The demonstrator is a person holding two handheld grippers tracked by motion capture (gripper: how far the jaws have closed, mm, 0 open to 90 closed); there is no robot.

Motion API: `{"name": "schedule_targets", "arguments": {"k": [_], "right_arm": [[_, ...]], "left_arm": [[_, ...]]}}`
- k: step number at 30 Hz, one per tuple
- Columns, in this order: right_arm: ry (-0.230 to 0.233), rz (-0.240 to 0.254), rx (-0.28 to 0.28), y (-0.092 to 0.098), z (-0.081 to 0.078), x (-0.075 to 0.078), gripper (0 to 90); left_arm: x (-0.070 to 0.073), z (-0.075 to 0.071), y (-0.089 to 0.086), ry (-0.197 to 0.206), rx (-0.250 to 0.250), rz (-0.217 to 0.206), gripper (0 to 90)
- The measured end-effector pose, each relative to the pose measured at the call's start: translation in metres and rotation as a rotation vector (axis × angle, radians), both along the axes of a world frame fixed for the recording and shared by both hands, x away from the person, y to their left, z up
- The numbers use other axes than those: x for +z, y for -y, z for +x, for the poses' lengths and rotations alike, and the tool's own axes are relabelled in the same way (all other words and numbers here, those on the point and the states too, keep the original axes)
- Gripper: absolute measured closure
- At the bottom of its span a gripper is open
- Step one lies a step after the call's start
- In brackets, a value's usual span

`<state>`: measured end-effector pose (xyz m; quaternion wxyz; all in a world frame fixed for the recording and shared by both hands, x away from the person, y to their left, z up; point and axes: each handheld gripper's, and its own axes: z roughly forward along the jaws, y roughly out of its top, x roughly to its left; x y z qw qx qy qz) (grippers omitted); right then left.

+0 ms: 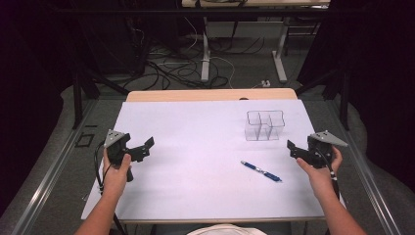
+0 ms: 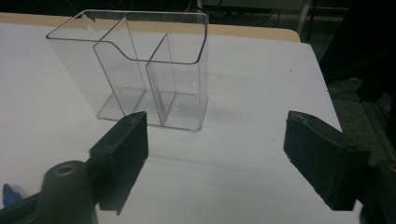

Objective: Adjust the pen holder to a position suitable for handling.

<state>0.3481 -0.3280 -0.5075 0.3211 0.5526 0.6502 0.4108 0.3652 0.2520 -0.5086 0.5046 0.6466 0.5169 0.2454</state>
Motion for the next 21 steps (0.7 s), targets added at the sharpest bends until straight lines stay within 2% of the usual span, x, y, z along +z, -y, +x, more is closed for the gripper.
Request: {"name": "schedule_targets", "arguments": {"k": [1,2,3,6,8,15,16,17,18,21], "right_arm": [[0.0,0.0,0.0,0.0,0.0,0.0,22.7],[0.001,0.006,0.008,0.001,0.003,0.0,30.6],[0.001,0.006,0.008,0.001,0.003,0.0,30.6],[0.003,0.002,0.027,0.0,0.007,0.0,41.4],[-0.017,-0.003,0.027,-0.002,0.011,0.001,44.8],[-0.029,-0.011,0.017,-0.003,0.024,0.007,53.4],[-0.037,-0.016,0.017,-0.001,0.028,0.01,62.7],[-0.037,-0.016,0.017,-0.001,0.028,0.01,62.7],[-0.039,0.007,0.028,0.001,0.033,0.013,69.2],[-0.036,0.017,0.03,0.001,0.039,0.016,74.1]], "left_arm": [[0.0,0.0,0.0,-0.005,0.003,0.008,0.0],[0.0,0.001,0.001,-0.01,0.01,0.015,0.0],[0.0,0.0,0.001,-0.013,0.012,0.017,0.0],[-0.001,0.0,0.001,-0.026,0.008,0.027,0.0],[-0.001,-0.001,0.001,-0.025,0.006,0.039,0.0],[0.001,-0.003,0.001,-0.026,0.004,0.054,0.0],[0.001,-0.003,0.001,-0.026,0.004,0.055,0.0],[0.001,-0.003,0.001,-0.026,0.004,0.055,0.0],[0.001,-0.003,0.001,-0.028,0.005,0.055,0.0],[0.001,-0.003,0.001,-0.027,0.005,0.056,0.0]]}}
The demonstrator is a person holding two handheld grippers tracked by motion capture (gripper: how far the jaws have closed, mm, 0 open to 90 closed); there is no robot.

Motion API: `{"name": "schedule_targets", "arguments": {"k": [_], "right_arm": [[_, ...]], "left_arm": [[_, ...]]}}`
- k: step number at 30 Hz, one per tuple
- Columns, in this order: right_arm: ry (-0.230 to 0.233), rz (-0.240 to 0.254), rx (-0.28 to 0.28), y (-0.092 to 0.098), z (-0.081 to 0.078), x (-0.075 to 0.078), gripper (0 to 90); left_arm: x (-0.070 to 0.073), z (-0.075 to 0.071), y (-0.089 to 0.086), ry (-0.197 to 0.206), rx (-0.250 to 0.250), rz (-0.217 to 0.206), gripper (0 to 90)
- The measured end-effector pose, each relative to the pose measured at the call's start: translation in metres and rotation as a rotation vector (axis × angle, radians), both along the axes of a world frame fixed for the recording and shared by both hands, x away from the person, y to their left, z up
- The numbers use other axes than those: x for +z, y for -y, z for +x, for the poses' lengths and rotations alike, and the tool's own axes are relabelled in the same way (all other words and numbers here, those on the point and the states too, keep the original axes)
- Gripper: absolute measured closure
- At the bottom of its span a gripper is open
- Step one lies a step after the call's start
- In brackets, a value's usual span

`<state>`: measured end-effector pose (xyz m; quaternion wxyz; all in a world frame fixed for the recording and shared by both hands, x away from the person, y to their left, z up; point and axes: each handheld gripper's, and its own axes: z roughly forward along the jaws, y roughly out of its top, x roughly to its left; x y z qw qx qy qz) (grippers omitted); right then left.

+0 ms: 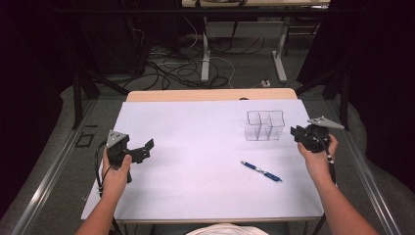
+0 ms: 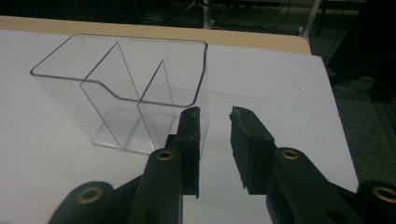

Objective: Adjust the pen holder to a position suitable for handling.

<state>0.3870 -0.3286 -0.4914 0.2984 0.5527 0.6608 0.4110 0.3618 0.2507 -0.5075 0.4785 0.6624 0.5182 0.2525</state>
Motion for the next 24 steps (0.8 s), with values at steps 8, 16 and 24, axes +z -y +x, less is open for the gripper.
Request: {"name": "schedule_targets", "arguments": {"k": [8,16,24], "right_arm": [[-0.017,-0.028,-0.006,0.0,0.024,0.009,90.0],[-0.042,-0.06,-0.021,-0.002,0.048,0.011,90.0],[-0.061,-0.088,-0.029,-0.003,0.069,0.007,90.0]], "left_arm": [[0.0,-0.001,0.0,0.0,0.002,-0.002,0.0],[-0.001,0.0,0.0,-0.011,0.003,-0.006,0.0],[-0.002,0.0,0.0,-0.018,0.0,0.0,0.0]]}}
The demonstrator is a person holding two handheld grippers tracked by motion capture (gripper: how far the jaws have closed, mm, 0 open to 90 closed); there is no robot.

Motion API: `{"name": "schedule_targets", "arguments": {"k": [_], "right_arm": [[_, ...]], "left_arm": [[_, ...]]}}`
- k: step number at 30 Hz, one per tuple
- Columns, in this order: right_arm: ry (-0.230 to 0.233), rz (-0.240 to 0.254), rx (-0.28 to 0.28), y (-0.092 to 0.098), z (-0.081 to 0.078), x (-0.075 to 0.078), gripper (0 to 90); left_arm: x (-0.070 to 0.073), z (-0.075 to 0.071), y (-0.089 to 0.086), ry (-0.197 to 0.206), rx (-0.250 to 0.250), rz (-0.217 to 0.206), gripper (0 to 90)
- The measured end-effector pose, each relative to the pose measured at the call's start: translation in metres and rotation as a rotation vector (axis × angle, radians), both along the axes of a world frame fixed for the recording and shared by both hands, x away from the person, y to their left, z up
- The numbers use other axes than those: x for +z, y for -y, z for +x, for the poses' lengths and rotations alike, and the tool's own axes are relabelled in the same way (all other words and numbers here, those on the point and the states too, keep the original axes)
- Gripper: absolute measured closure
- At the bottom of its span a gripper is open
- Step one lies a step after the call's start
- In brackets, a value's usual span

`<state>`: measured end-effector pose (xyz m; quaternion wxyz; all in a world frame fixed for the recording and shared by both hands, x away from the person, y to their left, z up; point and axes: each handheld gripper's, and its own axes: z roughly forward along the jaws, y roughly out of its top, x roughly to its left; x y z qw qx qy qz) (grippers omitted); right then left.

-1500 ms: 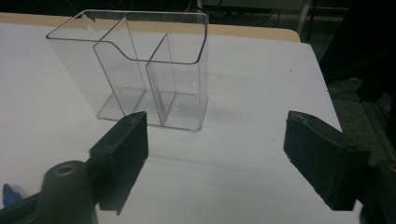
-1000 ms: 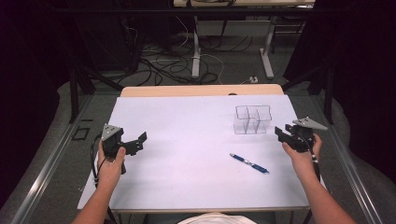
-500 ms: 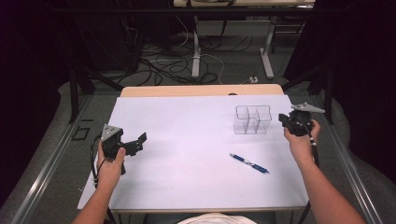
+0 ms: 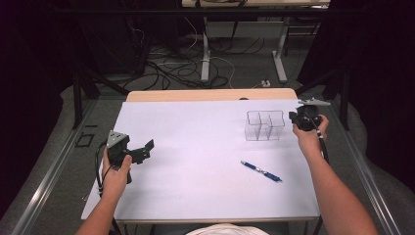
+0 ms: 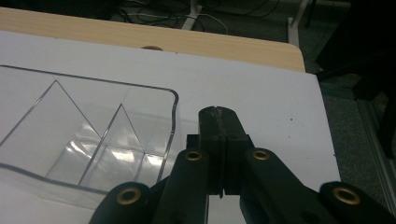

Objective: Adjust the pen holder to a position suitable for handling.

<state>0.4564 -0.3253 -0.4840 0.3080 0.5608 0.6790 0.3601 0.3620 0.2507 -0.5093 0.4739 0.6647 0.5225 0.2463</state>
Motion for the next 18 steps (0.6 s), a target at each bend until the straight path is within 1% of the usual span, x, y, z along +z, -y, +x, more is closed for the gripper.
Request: {"name": "schedule_targets", "arguments": {"k": [1,4,5,8,9,12,14,15,18], "right_arm": [[-0.012,0.001,-0.011,-0.001,0.004,-0.002,90.0],[-0.021,-0.002,-0.012,-0.002,0.008,-0.005,90.0],[-0.033,0.005,-0.016,-0.003,0.01,-0.006,90.0],[-0.035,0.007,-0.011,-0.003,0.013,-0.009,90.0],[-0.048,0.011,-0.008,-0.003,0.014,-0.011,90.0],[-0.047,0.022,-0.007,-0.003,0.016,-0.013,90.0],[-0.052,0.035,0.002,-0.004,0.017,-0.015,90.0],[-0.052,0.038,0.021,-0.004,0.018,-0.016,90.0],[-0.053,0.042,0.035,-0.005,0.018,-0.016,90.0]], "left_arm": [[0.0,0.0,0.0,-0.001,0.0,0.001,0.0],[-0.001,0.0,0.0,-0.001,0.0,0.0,0.0],[-0.001,0.001,0.0,-0.002,0.0,0.0,0.0],[-0.001,0.001,0.0,-0.003,0.001,0.001,0.0],[-0.001,0.0,-0.001,-0.006,0.002,0.001,0.0],[-0.001,0.0,-0.001,-0.006,0.002,0.001,0.0],[-0.002,0.001,0.0,-0.005,0.002,0.0,0.0],[-0.002,0.0,0.0,-0.008,0.002,0.0,0.0],[-0.002,0.0,0.0,-0.008,0.002,0.0,0.0]]}}
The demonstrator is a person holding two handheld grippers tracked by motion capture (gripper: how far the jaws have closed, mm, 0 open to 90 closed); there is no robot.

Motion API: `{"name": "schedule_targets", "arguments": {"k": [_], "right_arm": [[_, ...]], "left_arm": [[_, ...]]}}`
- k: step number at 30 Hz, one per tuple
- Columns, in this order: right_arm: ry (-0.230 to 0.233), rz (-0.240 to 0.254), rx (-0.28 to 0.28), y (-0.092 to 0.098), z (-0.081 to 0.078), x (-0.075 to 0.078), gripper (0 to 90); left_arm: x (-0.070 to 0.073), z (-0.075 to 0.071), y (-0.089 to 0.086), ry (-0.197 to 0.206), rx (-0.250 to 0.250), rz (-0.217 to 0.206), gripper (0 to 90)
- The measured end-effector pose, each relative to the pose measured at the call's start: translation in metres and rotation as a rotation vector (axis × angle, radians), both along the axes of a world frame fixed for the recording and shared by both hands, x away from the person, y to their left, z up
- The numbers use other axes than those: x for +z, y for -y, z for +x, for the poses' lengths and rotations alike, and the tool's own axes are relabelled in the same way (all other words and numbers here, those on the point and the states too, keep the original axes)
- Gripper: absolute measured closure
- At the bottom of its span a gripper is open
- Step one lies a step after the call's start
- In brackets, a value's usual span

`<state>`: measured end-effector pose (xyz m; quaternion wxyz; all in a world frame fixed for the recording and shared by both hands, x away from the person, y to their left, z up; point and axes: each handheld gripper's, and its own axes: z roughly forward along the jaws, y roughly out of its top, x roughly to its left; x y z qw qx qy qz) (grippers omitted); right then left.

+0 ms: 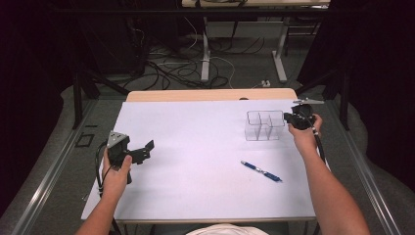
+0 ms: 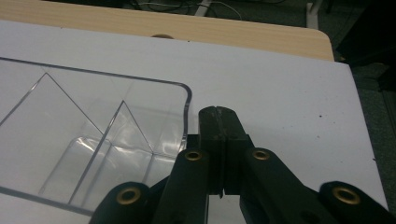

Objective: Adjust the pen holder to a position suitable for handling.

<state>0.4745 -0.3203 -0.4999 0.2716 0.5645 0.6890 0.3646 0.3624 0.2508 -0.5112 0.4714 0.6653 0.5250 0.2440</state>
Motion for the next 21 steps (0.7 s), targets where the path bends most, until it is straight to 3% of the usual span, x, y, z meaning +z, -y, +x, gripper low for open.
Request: {"name": "schedule_targets", "arguments": {"k": [12,21], "right_arm": [[-0.011,0.015,0.011,-0.01,-0.002,-0.001,90.0],[-0.009,0.035,0.053,-0.036,-0.007,-0.003,90.0]], "left_arm": [[0.0,0.0,0.0,-0.003,-0.001,-0.001,0.0],[0.0,0.0,0.0,-0.001,0.0,0.0,0.0]]}}
